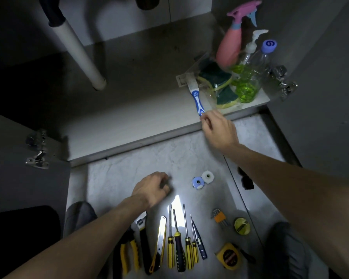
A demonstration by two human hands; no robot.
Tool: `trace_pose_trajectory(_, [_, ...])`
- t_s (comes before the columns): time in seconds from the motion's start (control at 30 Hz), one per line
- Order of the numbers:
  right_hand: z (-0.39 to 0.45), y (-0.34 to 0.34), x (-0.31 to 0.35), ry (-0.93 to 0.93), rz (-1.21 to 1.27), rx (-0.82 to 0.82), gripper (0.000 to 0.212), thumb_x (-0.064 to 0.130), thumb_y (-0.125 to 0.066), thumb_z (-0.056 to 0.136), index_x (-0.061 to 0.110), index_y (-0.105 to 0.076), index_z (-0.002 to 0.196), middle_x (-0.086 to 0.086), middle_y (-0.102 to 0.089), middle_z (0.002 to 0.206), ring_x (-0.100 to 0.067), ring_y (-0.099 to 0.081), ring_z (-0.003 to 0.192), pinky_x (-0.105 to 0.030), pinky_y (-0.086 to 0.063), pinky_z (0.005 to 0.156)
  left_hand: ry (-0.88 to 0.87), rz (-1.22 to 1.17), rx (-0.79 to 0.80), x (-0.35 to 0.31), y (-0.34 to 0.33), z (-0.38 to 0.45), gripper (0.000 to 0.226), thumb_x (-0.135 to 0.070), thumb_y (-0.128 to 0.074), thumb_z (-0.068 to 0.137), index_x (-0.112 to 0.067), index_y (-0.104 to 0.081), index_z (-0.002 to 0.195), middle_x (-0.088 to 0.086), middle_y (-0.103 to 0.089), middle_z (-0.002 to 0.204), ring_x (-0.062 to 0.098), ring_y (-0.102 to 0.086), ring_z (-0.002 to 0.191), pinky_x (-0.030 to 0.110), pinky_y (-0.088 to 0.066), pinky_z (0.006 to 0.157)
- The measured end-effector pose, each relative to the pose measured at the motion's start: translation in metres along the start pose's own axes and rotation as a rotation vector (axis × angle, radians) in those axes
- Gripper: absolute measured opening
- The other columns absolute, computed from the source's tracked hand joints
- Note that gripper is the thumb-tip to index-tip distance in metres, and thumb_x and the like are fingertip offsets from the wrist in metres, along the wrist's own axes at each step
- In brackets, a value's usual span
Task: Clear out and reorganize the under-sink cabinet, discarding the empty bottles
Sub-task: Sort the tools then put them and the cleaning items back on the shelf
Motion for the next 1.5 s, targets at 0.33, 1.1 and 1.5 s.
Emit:
trace_pose_trajectory(0.33, [-0.151,-0.076,-0.061,0.086,-0.239,0.797,0.064,0.014,-0.055,0.093,0.019,-0.029,0.151,-0.004,-0.038,0.144,-0.025,-0.051,0.123,-0.04,-0.048,0.087,-0.083,0.016,-0.032,-0.07,-0.073,0.05,0.053,-0.051,-0.068,0.08,-0.031,-0.051,0.126,-0.006,-0.048,0.127,0.021,-0.057,0.111,0.036,-0.05,0.086])
trace_pose_trajectory(1.1, [-0.035,-0.011,0.038,0.207,0.065,0.159,0.032,0.038,-0.063,0.086,0.027,-0.057,0.115,0.004,-0.052,0.11,-0.018,-0.056,0.099,-0.033,-0.048,0.07,-0.186,-0.128,-0.56,-0.037,0.148,0.07,0.031,-0.054,-0.061,0.078,-0.035,-0.056,0.102,-0.016,-0.057,0.1,0.013,-0.059,0.089,0.03,-0.048,0.074])
trace_pose_trajectory(1.5, [0.076,-0.038,0.029,0.071,-0.198,0.236,0.047,0.028,-0.069,0.09,0.019,-0.054,0.134,-0.003,-0.049,0.132,-0.025,-0.047,0.12,-0.039,-0.051,0.086,-0.041,-0.334,-0.435,-0.059,0.192,0.192,0.03,-0.026,-0.079,0.079,-0.016,-0.073,0.106,0.0,-0.073,0.098,0.014,-0.067,0.094,0.02,-0.043,0.073])
Point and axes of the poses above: each hand's wrist, its own z-axis towards the middle knuckle, its own y-axis out of the back of the hand, x = y × z, the point moved 9 cm from there along z, towards the middle knuckle
